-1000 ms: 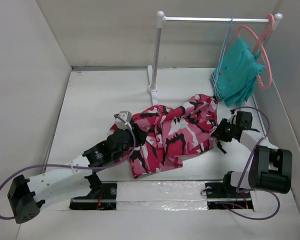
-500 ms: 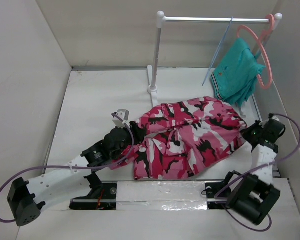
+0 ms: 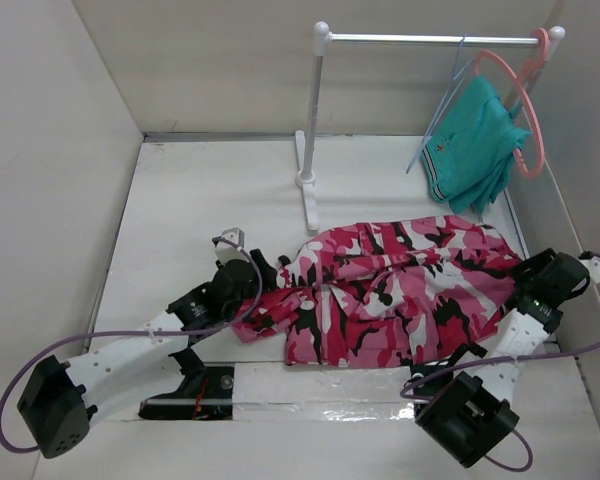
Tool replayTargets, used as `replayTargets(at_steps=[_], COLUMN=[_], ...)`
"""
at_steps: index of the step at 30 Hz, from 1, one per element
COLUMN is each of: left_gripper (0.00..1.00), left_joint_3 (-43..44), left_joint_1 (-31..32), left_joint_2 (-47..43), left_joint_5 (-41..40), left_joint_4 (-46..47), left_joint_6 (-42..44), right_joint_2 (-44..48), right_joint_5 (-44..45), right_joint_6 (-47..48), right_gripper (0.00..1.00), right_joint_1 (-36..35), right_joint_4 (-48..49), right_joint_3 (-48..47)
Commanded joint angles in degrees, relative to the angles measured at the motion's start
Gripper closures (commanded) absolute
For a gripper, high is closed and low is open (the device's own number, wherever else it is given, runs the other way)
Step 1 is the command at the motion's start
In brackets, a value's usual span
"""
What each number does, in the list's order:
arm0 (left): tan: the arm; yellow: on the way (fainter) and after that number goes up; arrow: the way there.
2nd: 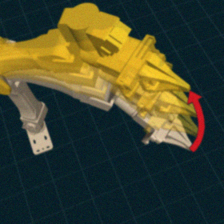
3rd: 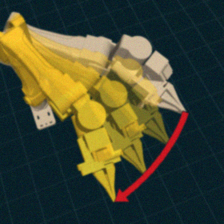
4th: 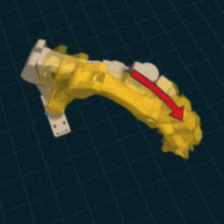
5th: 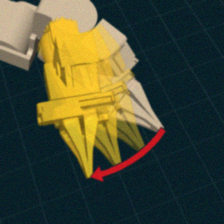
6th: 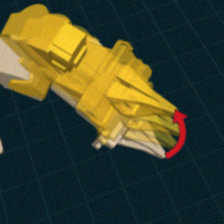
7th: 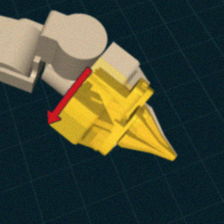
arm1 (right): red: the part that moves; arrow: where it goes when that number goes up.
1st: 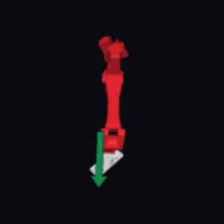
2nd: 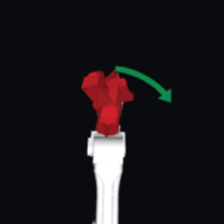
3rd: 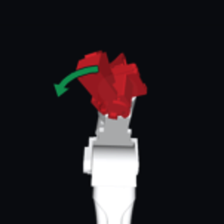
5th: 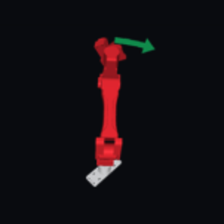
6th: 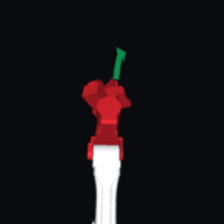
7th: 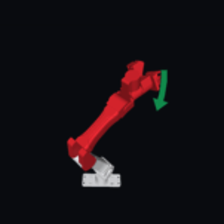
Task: Place the trousers on the hanger
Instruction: Flatten out the trousers at the center of the board.
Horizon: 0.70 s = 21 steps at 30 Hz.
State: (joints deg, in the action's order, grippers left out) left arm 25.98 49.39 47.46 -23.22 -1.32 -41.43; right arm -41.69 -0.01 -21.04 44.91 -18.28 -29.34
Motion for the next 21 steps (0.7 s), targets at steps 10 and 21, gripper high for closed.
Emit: replayTargets(at_steps=[10, 21], left_gripper=[0.44, 0.3], left_joint_3=[-6.99, -7.0], left_joint_1=[-9.66, -9.66], left_joint_2=[-18.88, -16.09], left_joint_5=[2.75, 8.89], left_joint_4=[-17.65, -19.25], left_joint_6=[-18.32, -27.65], right_joint_2=[8.03, -3.74], right_joint_5=[-16.5, 2.18], right_joint_6=[8.73, 11.55], right_gripper=[0.54, 0.52], right_joint_1=[-25.11, -74.76], right_joint_4=[1.76, 4.03], right_joint_3=[-0.45, -7.92])
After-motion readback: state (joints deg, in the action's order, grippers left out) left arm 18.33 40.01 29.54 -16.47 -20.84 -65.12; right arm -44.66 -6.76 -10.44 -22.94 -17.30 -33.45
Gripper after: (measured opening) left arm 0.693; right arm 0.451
